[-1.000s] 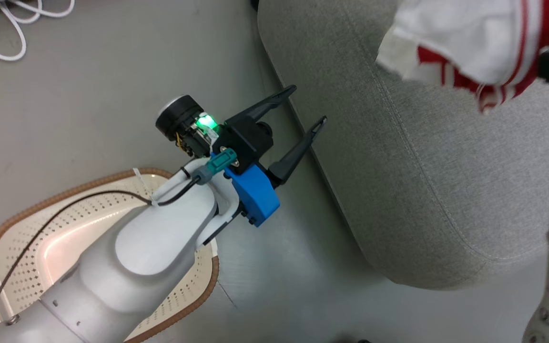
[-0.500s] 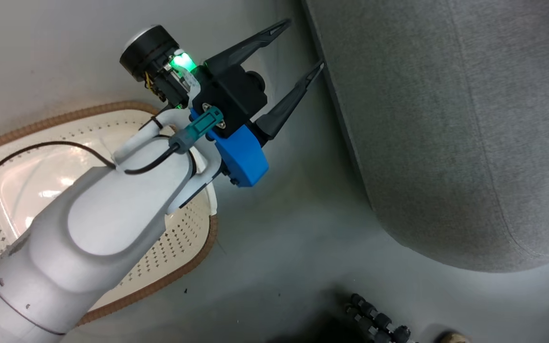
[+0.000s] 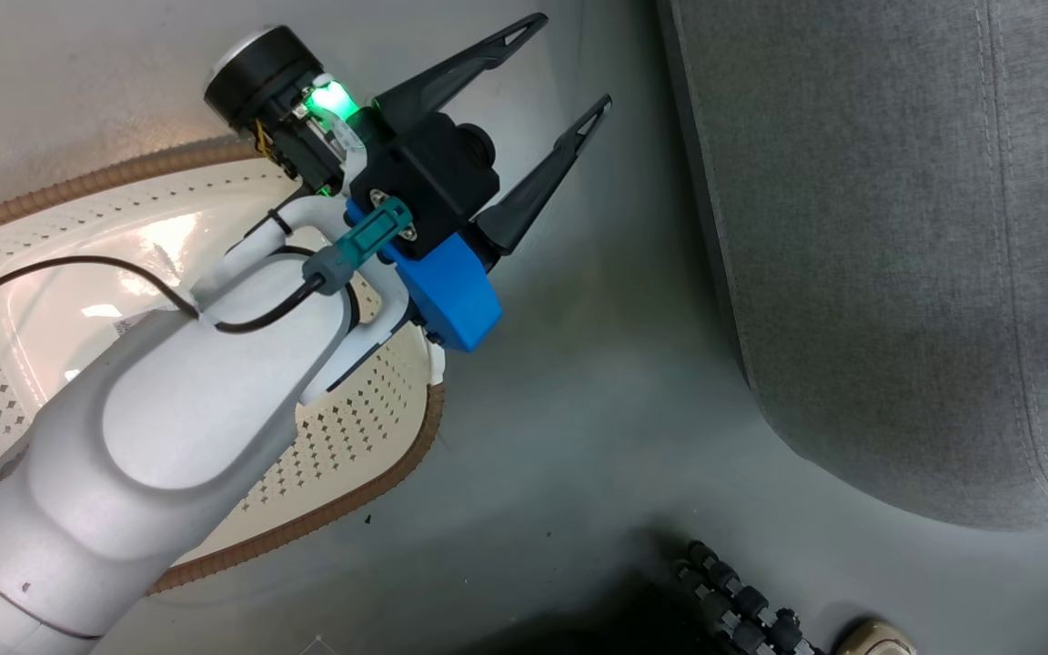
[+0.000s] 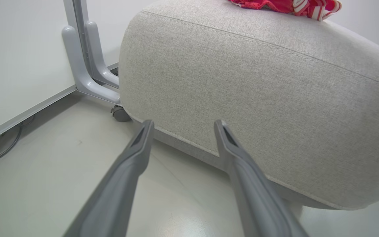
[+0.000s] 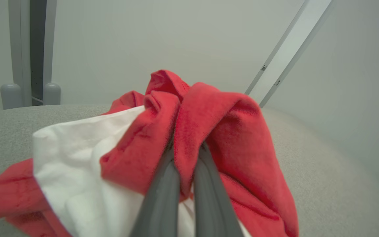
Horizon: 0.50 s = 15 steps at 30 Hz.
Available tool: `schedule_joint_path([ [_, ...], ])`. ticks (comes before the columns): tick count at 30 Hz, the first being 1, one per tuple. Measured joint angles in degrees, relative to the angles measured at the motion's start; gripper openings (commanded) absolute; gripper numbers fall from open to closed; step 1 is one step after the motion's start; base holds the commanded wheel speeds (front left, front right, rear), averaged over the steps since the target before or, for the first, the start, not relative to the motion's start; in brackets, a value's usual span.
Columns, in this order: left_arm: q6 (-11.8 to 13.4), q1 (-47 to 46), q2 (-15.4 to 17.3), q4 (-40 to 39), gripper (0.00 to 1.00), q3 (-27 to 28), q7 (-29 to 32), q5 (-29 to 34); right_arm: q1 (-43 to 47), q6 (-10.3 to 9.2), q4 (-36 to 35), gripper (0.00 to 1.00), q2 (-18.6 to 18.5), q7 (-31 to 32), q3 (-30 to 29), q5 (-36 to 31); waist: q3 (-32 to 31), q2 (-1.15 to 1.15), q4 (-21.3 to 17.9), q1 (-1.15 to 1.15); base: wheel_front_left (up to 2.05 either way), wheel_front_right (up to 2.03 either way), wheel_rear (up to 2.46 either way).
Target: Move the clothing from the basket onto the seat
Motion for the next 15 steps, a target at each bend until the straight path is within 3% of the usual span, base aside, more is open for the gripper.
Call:
schedule_joint_path([
  [2, 0.2, 0.0, 0.2, 0.0, 1.00, 0.1, -0.3, 0.0, 0.3, 0.00, 0.5, 0.00, 0.5, 0.0, 0.0, -0.2, -0.4, 0.00, 0.0, 0.00, 0.00, 0.00, 0.00],
  [3, 0.3, 0.0, 0.2, 0.0, 1.00, 0.1, -0.4, 0.0, 0.4, 0.00, 0.3, 0.38, 0.8, 0.0, -0.2, -0.2, -0.7, 0.00, -0.1, 0.00, 0.00, 0.00, 0.00],
  [4, 0.4, 0.0, 0.1, 0.1, 1.00, 0.1, -0.5, -0.1, 0.6, 0.00, 0.3, 1.00, 1.0, 0.0, -0.2, -0.1, -1.1, 0.00, -0.1, 0.00, 0.00, 0.00, 0.00],
  [15, 1.1, 4.2, -2.9, 4.6, 1.00, 0.1, -6.8, -3.1, 14.5, 0.00, -10.3, 1.00, 2.8, 0.0, 2.1, -1.1, -10.0, 0.00, 0.4, 0.00, 0.00, 0.00, 0.00],
])
